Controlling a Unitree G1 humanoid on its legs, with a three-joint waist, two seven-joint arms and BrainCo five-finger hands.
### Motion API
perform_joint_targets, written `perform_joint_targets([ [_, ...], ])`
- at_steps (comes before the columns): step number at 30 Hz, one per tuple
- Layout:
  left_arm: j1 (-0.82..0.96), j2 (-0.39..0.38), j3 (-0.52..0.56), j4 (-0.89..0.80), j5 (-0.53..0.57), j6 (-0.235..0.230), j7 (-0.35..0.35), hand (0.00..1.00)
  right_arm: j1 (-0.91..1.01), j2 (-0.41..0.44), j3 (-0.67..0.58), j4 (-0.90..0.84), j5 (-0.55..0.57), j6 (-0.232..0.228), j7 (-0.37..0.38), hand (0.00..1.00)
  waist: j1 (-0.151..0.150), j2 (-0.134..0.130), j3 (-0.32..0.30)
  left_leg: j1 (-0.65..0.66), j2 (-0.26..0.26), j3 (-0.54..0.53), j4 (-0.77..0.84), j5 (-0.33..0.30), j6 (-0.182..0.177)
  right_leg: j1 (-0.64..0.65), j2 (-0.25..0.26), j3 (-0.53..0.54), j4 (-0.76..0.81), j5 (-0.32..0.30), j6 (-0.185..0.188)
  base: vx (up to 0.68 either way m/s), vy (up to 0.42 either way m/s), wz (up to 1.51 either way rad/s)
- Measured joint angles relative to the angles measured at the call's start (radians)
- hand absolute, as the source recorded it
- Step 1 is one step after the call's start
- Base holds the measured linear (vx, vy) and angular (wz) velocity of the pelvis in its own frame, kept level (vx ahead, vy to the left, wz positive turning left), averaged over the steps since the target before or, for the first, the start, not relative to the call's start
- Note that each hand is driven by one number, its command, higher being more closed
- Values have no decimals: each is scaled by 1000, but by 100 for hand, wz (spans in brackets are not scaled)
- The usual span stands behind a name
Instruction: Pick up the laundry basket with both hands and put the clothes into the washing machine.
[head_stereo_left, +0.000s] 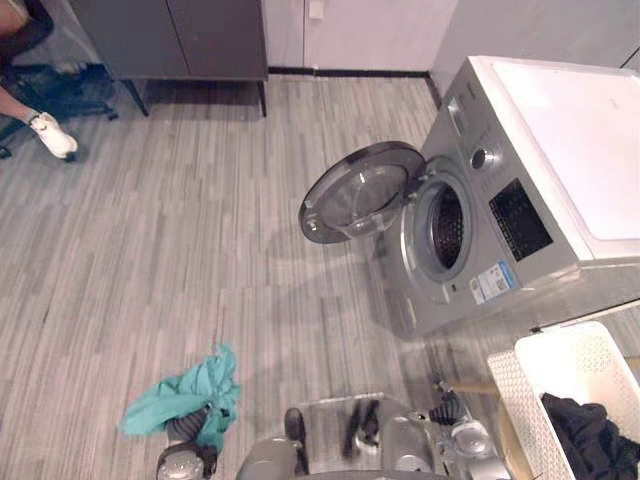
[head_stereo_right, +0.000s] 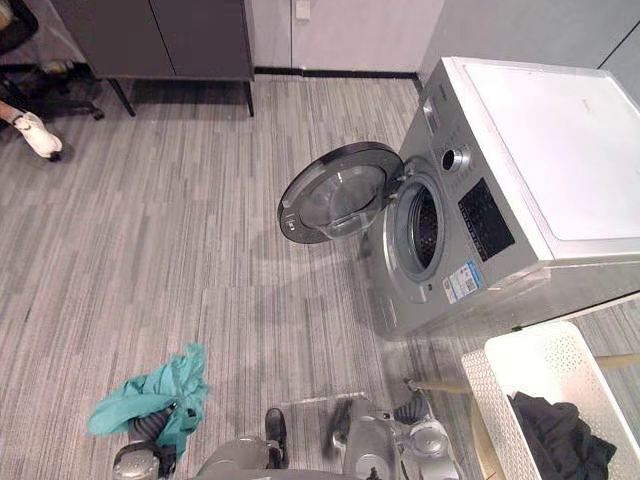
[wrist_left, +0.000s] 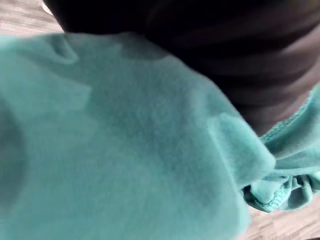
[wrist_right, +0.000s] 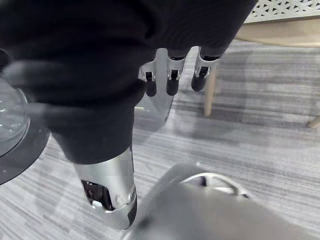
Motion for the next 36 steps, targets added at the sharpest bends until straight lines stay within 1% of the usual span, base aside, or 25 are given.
perform_joint_targets([
  [1, -18, 1, -19, 0, 0, 0, -1, 100, 6, 4, -2, -2, 8, -1, 0, 0, -10, -5, 3, 30, -15, -29, -25, -7, -12, 8, 13, 8, -208, 97, 21, 363, -85, 74],
  [2, -29, 1, -27, -1, 0, 0, -2, 100, 11, 6, -5, -4, 10, -1, 0, 0, -15, -12, 4, 45, -25, -38, -28, -17, -23, 9, 10, 21, -265, 129, 28, 422, -128, 72],
  [4, -45, -1, -45, -3, 8, -3, -3, 100, 28, 10, -8, -28, 13, 3, 0, 0, -22, -19, 4, 71, -32, -56, 24, -83, -55, 0, -8, 69, -258, 172, -17, 426, -176, 55],
  [5, -43, -5, -62, -8, 21, -8, -3, 100, 44, 7, -9, -50, 13, 1, 1, 0, -27, -6, -1, 75, -7, -69, 92, -153, -80, -10, -1, 70, -179, 205, -69, 574, -246, 23],
  [6, -29, -20, -66, -15, 22, -7, -3, 100, 51, 3, -5, -73, 8, 2, 2, 0, -21, 19, -14, 93, 45, -59, 162, -199, -139, -2, 34, 61, -122, 209, -87, 659, -238, 12],
  [7, -16, -26, -66, -23, 22, -7, -4, 100, 52, 3, 0, -90, 3, 2, 1, 0, -14, 33, -15, 70, 69, -45, 241, -208, -157, 1, 48, 55, -98, 192, -115, 716, -254, -14],
  [8, -20, -48, -65, -47, 24, -4, -17, 100, 48, 6, 4, -128, 1, 2, 3, 0, -10, 55, -5, -15, 135, 0, 481, -196, -188, 24, 81, 45, -65, 160, -155, 904, -307, -39],
  [9, -6, -76, -65, -70, 27, -4, -25, 100, 46, 7, 6, -163, 1, 2, 5, 0, 2, 81, -5, -88, 206, 30, 720, -104, -187, 74, 130, 53, -68, 121, -173, 735, -270, -57],
  [10, -2, -88, -65, -76, 27, -4, -25, 100, 44, 10, 7, -181, 4, 2, 4, 0, 5, 85, -4, -115, 235, 35, 818, -16, -167, 104, 148, 70, -71, 104, -180, 829, -206, -90],
  [12, -16, -110, -103, -90, 27, -4, -43, 100, 35, 20, 9, -238, 6, 1, -17, 0, 26, 73, 4, -182, 296, 72, 1004, -78, -134, 221, 173, 151, -90, 67, -200, 611, -70, -98],
  [15, -22, -116, -169, -155, 29, -26, -49, 100, 33, 29, 3, -276, 16, -1, -25, 0, 34, 61, 9, -237, 297, 98, 901, -120, -89, 305, 169, 245, -128, 66, -200, 488, 41, -99],
  [16, -23, -117, -182, -168, 35, -33, -63, 100, 34, 34, 2, -277, 17, 0, -37, 0, 46, 60, 9, -250, 284, 90, 794, -125, -81, 325, 169, 295, -135, 64, -197, 511, 210, -161],
  [17, -26, -115, -199, -170, 42, -34, -68, 100, 38, 36, 0, -276, 17, 1, -40, 0, 56, 51, 14, -268, 240, 20, 640, -125, -81, 347, 159, 361, -136, 44, -167, 440, 366, -174],
  [18, -36, -116, -221, -166, 45, -33, -69, 100, 43, 36, 0, -276, 17, 1, -40, 0, 58, 54, 13, -270, 179, -121, 466, -106, -111, 358, 148, 423, -123, -5, -117, 355, 378, -149],
  [19, -36, -119, -229, -163, 46, -33, -71, 100, 43, 35, 0, -274, 16, 1, -39, 0, 57, 60, 11, -261, 166, -182, 389, -85, -137, 358, 152, 445, -110, -26, -94, 334, 449, -159],
  [20, -31, -134, -246, -149, 47, -33, -74, 100, 50, 25, 0, -274, 16, 1, -39, 0, 63, 97, -3, -226, 173, -302, 260, -19, -193, 344, 186, 492, -77, -76, -50, 233, 432, -162],
  [21, -45, -135, -257, -110, 47, -30, -76, 100, 45, 39, -3, -243, 14, 3, -40, 0, 69, 94, -2, -218, 179, -305, 311, -10, -211, 341, 200, 548, -29, -116, -25, 202, 416, -159],
  [24, 1, -104, -256, -105, 47, -29, -77, 100, 116, 91, 4, -248, 13, 2, -36, 0, 76, 15, -45, -154, 140, -165, 310, -55, -164, 337, 130, 631, -19, -126, 15, 157, 292, -117],
  [29, 23, -42, -252, -88, 50, -29, -64, 100, 69, 91, 14, -146, 1, -2, -33, 0, 76, 6, -58, -94, 141, 72, 255, -70, -124, 288, 93, 752, -146, -17, 76, 39, 244, -132],
  [30, 21, -37, -251, -82, 50, -29, -64, 100, 59, 90, 18, -124, 0, -2, -33, 0, 75, 6, -59, -87, 145, 95, 250, -69, -122, 278, 94, 737, -160, 6, 77, 19, 97, -124],
  [31, 21, -33, -246, -78, 50, -29, -64, 100, 34, 80, 39, -82, -5, -1, -32, 0, 66, 8, -61, -79, 160, 145, 227, -56, -106, 250, 93, 644, -183, 53, 52, 8, 15, -132],
  [33, 12, -37, -250, -78, 49, -30, -65, 100, -24, 69, 54, -17, -5, -1, -30, 0, 52, 5, -64, -30, 192, 284, 182, -45, -94, 212, 9, 194, -142, 48, -35, -12, -4, -155],
  [34, 9, -39, -252, -78, 49, -30, -65, 100, -26, 67, 55, -12, -5, -2, -30, 0, 50, 7, -63, -22, 195, 300, 182, -45, -93, 213, -8, 144, -136, 45, -48, -21, 18, -132],
  [35, -8, -45, -257, -76, 48, -30, -66, 100, -47, 51, 66, 13, -5, -8, -30, 0, 52, 19, -67, 17, 200, 351, 160, -44, -96, 231, -70, -47, -116, 54, -94, -5, 36, -115],
  [36, -23, -43, -255, -77, 49, -35, -65, 100, -49, 47, 70, 18, -6, -8, -31, 0, 54, 23, -71, 53, 194, 376, 136, -35, -110, 265, -89, -153, -143, 99, -76, 0, 12, -117],
])
